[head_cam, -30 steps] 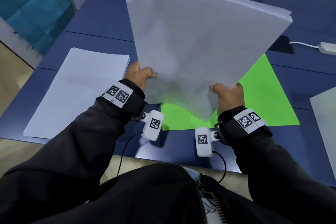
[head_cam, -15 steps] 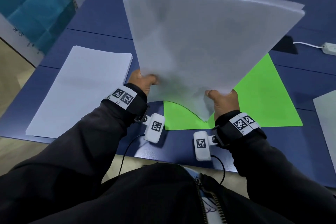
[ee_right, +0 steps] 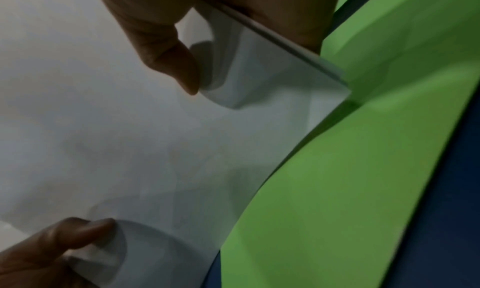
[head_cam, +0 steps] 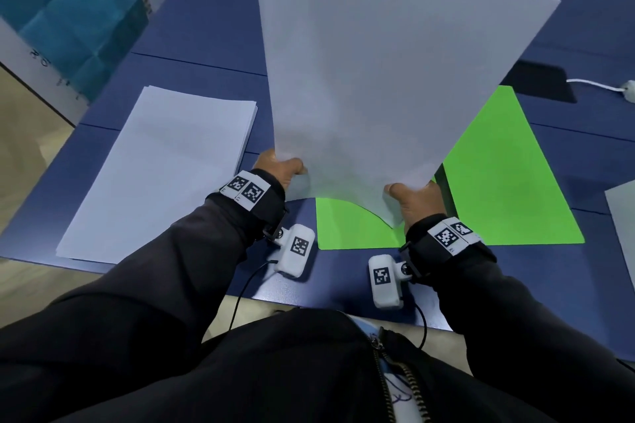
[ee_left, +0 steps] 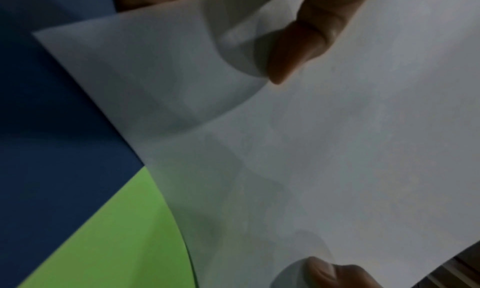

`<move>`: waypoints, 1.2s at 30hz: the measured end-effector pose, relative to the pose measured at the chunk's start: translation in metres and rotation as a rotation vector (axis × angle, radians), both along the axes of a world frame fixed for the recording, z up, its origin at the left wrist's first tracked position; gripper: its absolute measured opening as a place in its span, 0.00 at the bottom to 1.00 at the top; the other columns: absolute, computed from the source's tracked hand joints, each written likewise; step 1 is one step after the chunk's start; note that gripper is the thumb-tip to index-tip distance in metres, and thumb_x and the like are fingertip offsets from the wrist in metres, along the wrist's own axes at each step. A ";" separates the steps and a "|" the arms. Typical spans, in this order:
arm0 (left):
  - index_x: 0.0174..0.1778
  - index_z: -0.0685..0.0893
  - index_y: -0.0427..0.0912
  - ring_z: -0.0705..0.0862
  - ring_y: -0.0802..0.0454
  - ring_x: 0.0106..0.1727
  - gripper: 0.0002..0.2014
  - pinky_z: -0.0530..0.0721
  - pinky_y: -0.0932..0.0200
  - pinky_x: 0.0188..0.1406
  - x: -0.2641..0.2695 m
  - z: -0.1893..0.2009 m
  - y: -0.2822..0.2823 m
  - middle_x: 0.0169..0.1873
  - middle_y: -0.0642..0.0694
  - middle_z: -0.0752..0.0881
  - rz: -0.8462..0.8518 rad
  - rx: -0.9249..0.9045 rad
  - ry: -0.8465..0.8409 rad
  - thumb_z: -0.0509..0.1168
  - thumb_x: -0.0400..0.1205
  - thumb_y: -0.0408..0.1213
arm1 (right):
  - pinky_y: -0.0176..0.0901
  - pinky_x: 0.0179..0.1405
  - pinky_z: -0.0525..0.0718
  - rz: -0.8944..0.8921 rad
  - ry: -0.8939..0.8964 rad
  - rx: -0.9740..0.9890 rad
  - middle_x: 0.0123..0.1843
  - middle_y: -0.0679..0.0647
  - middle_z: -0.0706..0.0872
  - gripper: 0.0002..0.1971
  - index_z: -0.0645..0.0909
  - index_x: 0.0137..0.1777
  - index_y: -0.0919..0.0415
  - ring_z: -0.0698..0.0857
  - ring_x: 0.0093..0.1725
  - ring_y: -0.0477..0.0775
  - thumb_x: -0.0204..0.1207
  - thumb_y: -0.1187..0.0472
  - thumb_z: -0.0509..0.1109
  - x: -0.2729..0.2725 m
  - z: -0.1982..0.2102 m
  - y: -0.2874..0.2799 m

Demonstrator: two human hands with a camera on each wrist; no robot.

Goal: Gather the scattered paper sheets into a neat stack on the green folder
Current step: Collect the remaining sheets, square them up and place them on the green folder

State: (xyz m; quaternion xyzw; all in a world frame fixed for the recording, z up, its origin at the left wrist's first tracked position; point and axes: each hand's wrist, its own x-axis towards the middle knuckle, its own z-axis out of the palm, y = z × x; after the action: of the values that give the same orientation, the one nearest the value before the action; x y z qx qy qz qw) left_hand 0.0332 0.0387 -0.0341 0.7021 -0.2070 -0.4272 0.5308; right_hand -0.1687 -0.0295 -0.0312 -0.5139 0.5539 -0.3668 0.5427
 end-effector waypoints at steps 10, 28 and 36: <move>0.65 0.76 0.28 0.81 0.55 0.40 0.19 0.81 0.72 0.42 0.005 -0.002 0.006 0.41 0.50 0.83 0.026 -0.078 -0.009 0.60 0.78 0.16 | 0.23 0.32 0.79 0.043 0.004 -0.047 0.34 0.48 0.83 0.14 0.79 0.36 0.58 0.81 0.24 0.32 0.69 0.79 0.70 0.014 0.005 0.007; 0.72 0.70 0.32 0.75 0.51 0.57 0.22 0.73 0.67 0.41 0.150 0.013 0.089 0.57 0.47 0.76 0.066 0.359 -0.416 0.60 0.81 0.27 | 0.38 0.46 0.81 0.453 -0.051 0.113 0.42 0.49 0.85 0.12 0.79 0.42 0.52 0.82 0.42 0.49 0.68 0.72 0.70 0.139 0.007 0.055; 0.76 0.63 0.27 0.66 0.33 0.76 0.27 0.66 0.41 0.72 0.195 -0.006 0.137 0.77 0.29 0.64 -0.005 0.659 -0.507 0.60 0.81 0.29 | 0.55 0.58 0.83 0.613 0.072 0.243 0.41 0.50 0.86 0.13 0.82 0.39 0.51 0.85 0.48 0.57 0.72 0.73 0.68 0.184 -0.012 0.093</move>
State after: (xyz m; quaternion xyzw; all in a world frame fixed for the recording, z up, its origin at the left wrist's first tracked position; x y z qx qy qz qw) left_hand 0.2278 0.1753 -0.0404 0.9168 -0.1853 -0.2854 0.2089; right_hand 0.0149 0.0637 -0.0428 -0.6007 0.4319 -0.0991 0.6654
